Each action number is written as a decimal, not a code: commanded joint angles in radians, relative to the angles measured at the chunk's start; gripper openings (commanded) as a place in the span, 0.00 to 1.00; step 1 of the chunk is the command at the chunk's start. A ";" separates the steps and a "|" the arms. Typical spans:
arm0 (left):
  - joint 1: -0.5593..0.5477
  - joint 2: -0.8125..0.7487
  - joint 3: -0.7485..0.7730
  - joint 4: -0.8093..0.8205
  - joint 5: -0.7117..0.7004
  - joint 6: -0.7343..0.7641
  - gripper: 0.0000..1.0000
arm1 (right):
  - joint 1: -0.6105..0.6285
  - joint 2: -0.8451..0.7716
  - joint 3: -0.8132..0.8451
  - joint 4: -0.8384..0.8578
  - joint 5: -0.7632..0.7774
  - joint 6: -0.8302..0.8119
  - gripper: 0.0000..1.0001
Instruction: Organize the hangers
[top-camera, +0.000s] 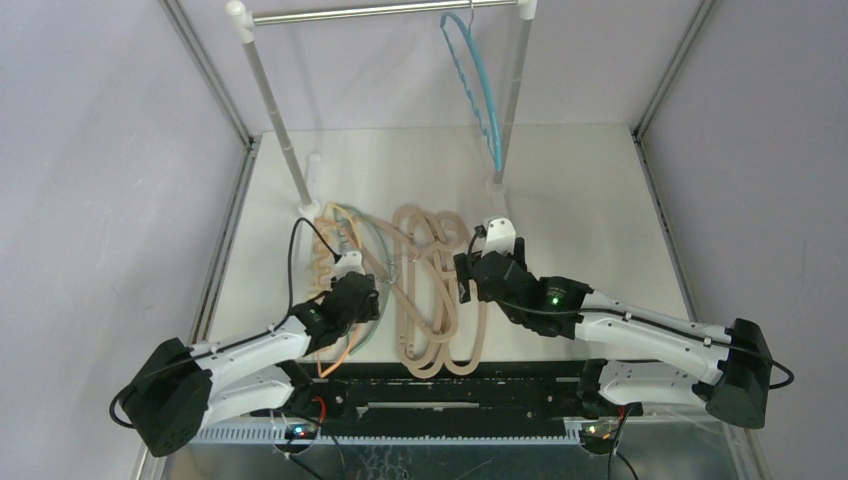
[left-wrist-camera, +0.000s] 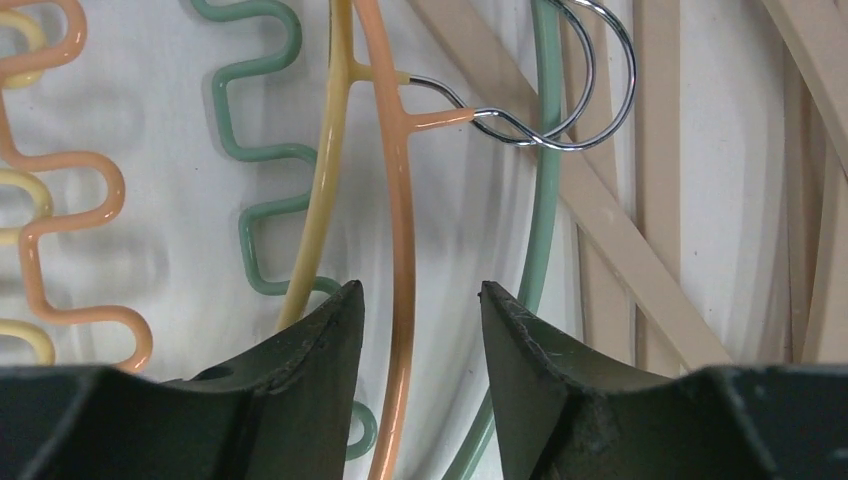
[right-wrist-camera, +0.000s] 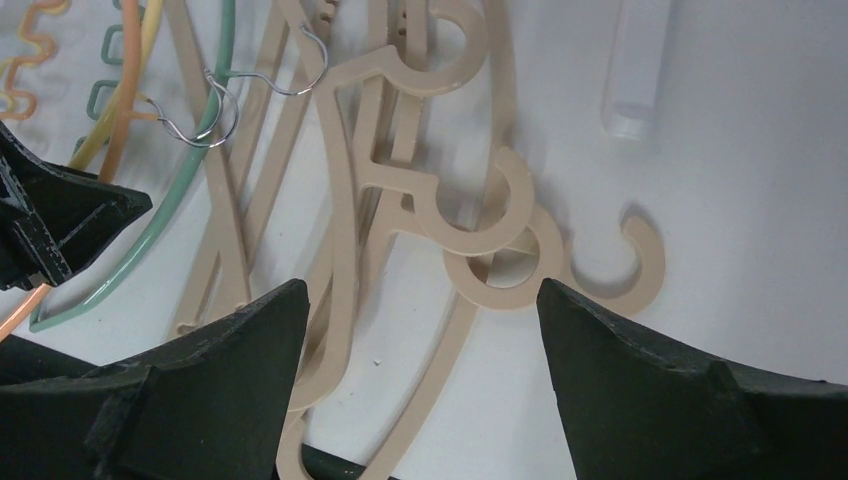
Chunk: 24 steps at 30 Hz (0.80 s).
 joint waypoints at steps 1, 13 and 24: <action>-0.017 0.023 -0.006 0.065 -0.025 -0.034 0.50 | -0.018 -0.040 -0.015 0.035 -0.011 0.021 0.93; -0.022 -0.010 0.012 0.039 -0.029 -0.033 0.01 | -0.030 -0.093 -0.042 0.012 0.005 0.034 0.93; -0.027 -0.253 0.264 -0.249 0.059 0.075 0.00 | -0.048 -0.142 -0.066 0.001 0.032 0.036 0.93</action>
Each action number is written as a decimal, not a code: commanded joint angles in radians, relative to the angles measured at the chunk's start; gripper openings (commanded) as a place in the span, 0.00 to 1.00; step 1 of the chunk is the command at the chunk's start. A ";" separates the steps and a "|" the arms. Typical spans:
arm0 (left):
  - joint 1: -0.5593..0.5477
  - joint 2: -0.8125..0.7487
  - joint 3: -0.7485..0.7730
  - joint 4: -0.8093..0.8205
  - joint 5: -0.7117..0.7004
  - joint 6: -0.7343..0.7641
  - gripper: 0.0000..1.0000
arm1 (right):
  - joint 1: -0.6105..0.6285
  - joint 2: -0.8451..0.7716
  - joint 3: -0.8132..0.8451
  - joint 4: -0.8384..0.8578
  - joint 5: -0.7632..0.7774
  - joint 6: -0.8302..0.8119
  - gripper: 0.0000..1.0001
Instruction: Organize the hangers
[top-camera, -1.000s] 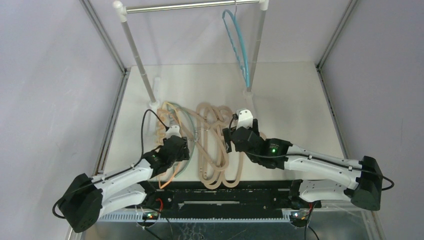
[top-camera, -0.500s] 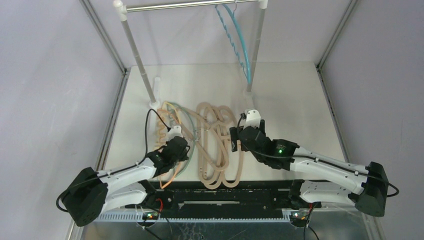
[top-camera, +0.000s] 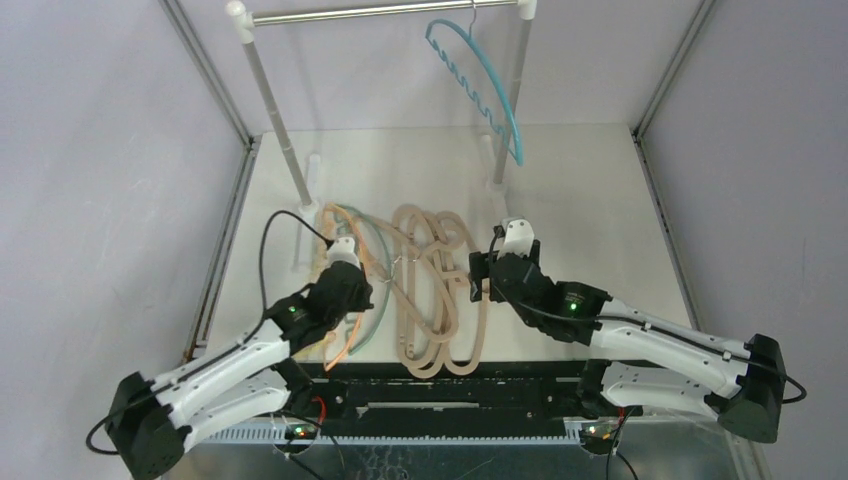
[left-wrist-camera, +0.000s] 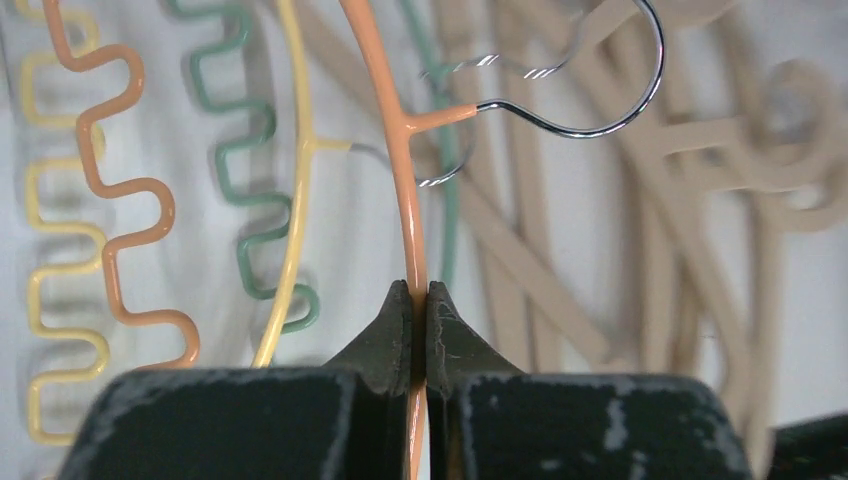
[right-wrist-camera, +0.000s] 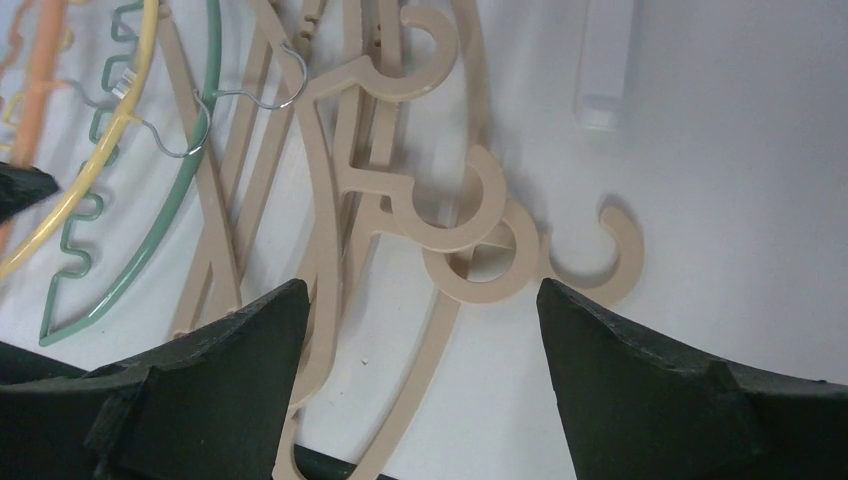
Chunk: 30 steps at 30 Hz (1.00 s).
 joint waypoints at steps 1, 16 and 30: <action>-0.011 -0.124 0.188 -0.104 0.064 0.062 0.00 | -0.010 -0.038 -0.002 0.003 0.038 0.014 0.93; 0.052 0.088 0.823 0.074 0.223 0.219 0.00 | -0.042 -0.196 0.025 -0.069 0.101 -0.027 0.92; 0.340 0.411 1.112 0.330 0.495 0.079 0.00 | -0.103 -0.274 0.029 -0.124 0.121 -0.030 0.92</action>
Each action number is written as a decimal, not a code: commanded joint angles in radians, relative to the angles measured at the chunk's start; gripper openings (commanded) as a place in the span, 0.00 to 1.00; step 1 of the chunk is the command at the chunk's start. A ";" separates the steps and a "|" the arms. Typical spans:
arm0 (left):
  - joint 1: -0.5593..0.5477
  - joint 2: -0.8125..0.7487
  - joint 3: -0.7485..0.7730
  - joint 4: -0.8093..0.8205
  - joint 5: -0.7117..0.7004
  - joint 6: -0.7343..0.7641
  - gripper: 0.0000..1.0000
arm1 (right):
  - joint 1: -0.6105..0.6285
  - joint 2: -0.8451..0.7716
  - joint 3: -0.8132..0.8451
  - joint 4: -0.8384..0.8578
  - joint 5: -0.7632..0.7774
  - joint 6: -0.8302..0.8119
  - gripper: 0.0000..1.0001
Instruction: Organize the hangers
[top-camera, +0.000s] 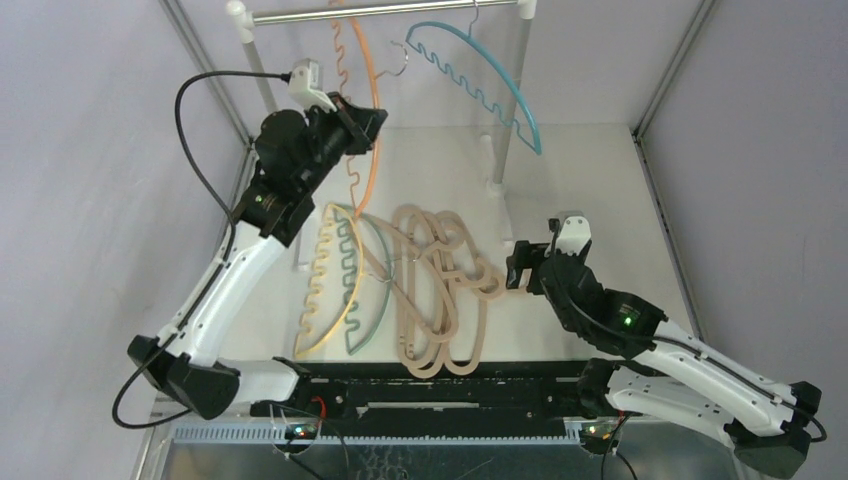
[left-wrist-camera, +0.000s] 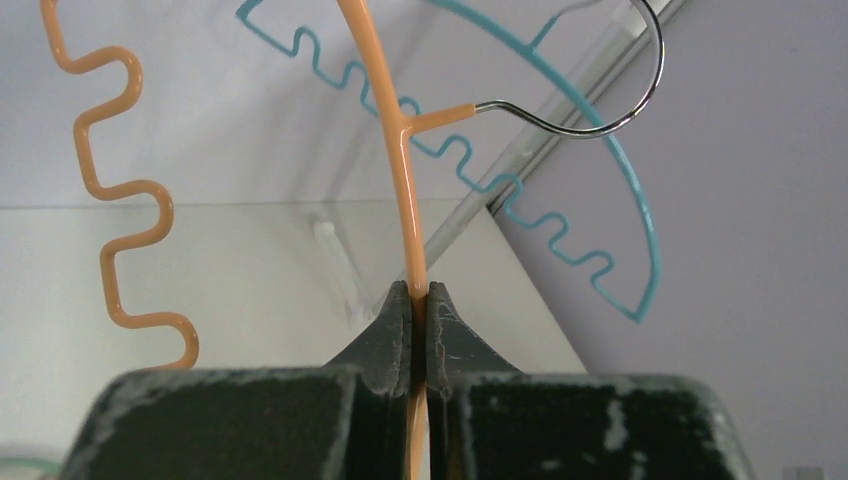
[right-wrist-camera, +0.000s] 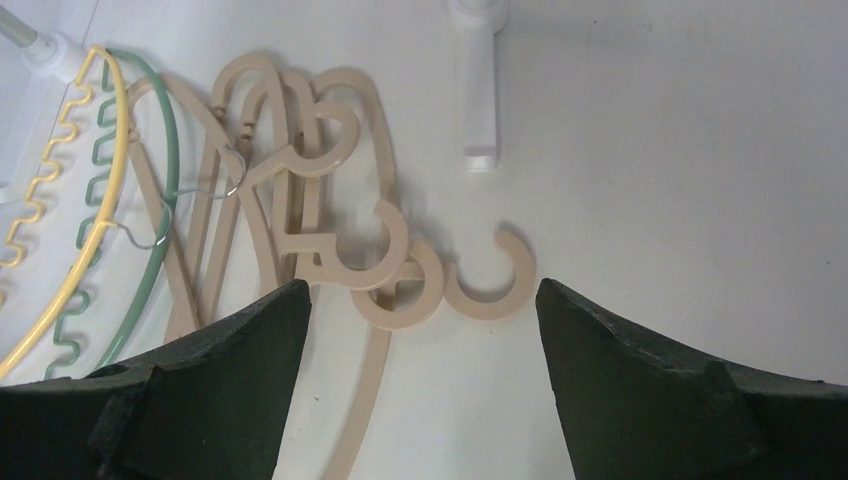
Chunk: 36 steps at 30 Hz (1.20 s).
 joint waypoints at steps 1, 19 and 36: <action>0.067 0.038 0.118 0.189 0.118 -0.064 0.00 | -0.025 -0.011 0.031 0.007 0.005 -0.015 0.92; 0.219 0.258 0.146 0.547 0.306 -0.474 0.00 | -0.053 0.027 0.021 0.022 -0.056 0.019 0.92; 0.219 0.170 -0.070 0.347 0.133 -0.382 0.44 | -0.062 0.024 0.007 0.016 -0.084 0.036 0.94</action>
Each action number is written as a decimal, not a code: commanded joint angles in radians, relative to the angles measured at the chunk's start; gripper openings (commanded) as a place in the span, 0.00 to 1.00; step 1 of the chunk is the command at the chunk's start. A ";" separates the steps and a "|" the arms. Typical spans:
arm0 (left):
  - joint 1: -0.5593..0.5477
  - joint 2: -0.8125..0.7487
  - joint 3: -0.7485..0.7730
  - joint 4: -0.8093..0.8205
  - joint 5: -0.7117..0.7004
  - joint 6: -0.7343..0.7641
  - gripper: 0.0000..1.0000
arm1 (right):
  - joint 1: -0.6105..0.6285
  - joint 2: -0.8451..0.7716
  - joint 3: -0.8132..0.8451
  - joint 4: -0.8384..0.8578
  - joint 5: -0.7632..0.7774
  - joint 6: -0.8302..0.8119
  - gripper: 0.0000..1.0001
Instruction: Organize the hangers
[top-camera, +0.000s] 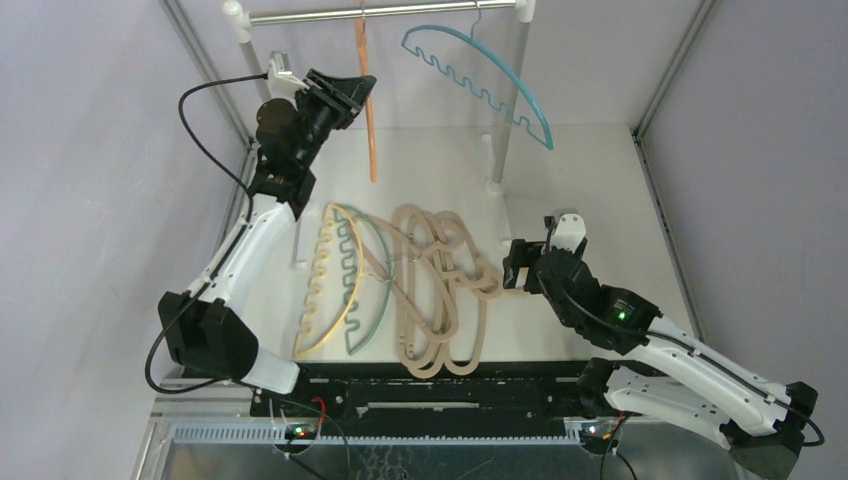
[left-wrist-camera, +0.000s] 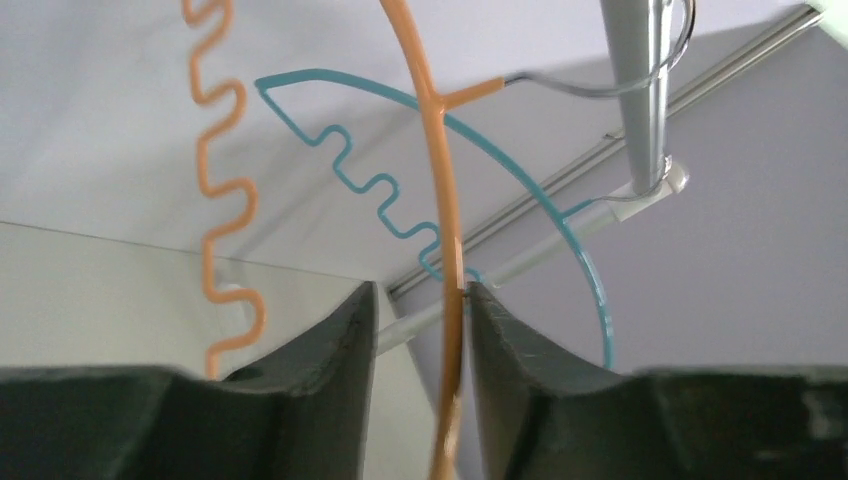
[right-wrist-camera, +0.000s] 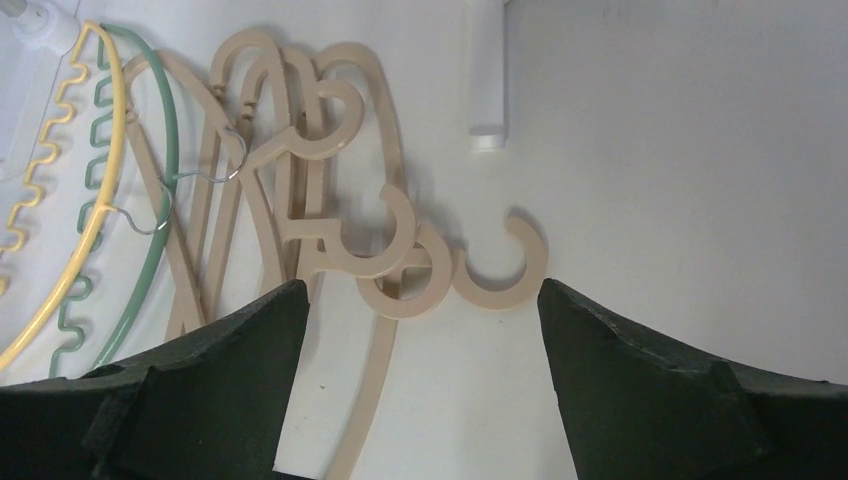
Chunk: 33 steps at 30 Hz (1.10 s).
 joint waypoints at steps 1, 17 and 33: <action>0.003 -0.042 -0.024 -0.073 -0.038 0.081 0.56 | -0.008 -0.006 0.006 0.016 -0.010 0.023 0.95; -0.062 -0.555 -0.598 -0.075 -0.153 0.431 1.00 | -0.009 0.030 -0.016 0.052 -0.023 0.000 1.00; -0.423 -0.531 -0.959 -0.319 -0.676 0.347 0.94 | 0.013 0.098 -0.030 0.096 -0.078 0.021 1.00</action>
